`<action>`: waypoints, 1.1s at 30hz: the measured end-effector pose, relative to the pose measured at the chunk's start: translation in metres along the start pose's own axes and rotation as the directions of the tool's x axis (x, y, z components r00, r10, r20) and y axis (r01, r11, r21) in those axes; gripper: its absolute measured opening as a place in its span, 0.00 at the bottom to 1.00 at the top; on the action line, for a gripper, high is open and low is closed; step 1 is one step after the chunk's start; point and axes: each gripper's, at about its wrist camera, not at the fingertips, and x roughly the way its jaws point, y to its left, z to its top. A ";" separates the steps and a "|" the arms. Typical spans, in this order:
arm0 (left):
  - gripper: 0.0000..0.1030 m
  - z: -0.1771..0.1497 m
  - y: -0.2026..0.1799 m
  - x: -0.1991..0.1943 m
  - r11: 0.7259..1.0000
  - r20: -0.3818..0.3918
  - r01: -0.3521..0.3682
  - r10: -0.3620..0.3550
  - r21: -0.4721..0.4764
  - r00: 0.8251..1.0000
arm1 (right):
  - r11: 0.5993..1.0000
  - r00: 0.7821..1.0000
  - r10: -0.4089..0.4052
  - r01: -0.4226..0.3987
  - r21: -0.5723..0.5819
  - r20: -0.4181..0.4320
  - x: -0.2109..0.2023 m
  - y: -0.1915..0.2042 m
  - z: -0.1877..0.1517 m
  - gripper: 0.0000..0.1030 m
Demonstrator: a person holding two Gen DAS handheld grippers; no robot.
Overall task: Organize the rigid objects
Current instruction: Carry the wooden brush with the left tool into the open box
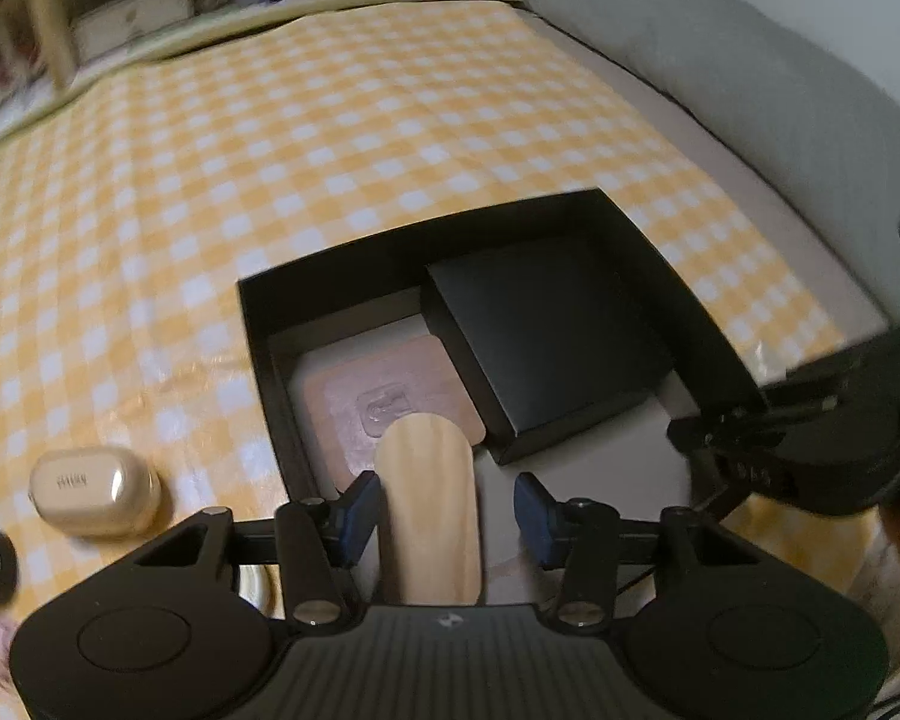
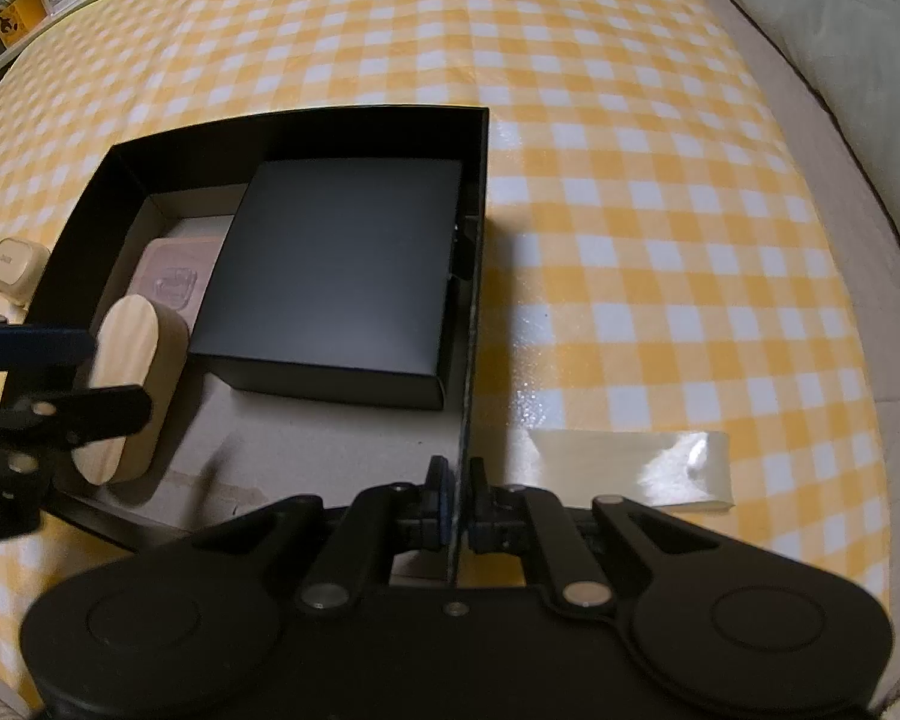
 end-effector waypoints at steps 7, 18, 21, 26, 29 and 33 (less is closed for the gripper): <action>0.22 0.005 -0.008 0.005 0.997 0.015 -0.040 0.039 0.064 0.999 | 1.000 1.000 -0.003 0.003 -0.002 0.000 -0.001 0.001 -0.001 0.06; 0.30 0.021 0.007 0.010 1.000 0.060 0.000 0.000 0.002 0.998 | 1.000 1.000 0.001 -0.001 0.001 0.001 -0.001 0.002 -0.001 0.06; 0.43 0.024 0.004 0.011 0.999 0.080 -0.031 0.031 0.006 0.996 | 1.000 1.000 0.002 -0.002 0.000 0.000 -0.001 0.001 -0.001 0.06; 0.43 0.030 0.000 0.017 0.998 0.092 -0.058 0.055 0.030 0.994 | 1.000 1.000 0.003 -0.003 0.001 0.001 -0.001 0.001 -0.001 0.06; 0.43 0.035 0.003 0.019 0.997 0.088 -0.066 0.063 0.026 0.994 | 1.000 1.000 0.003 -0.003 0.002 0.001 -0.001 0.001 -0.001 0.06; 0.43 0.037 0.010 0.024 0.996 0.069 -0.081 0.078 0.041 0.995 | 1.000 1.000 0.004 -0.004 0.003 0.001 -0.002 0.002 -0.001 0.06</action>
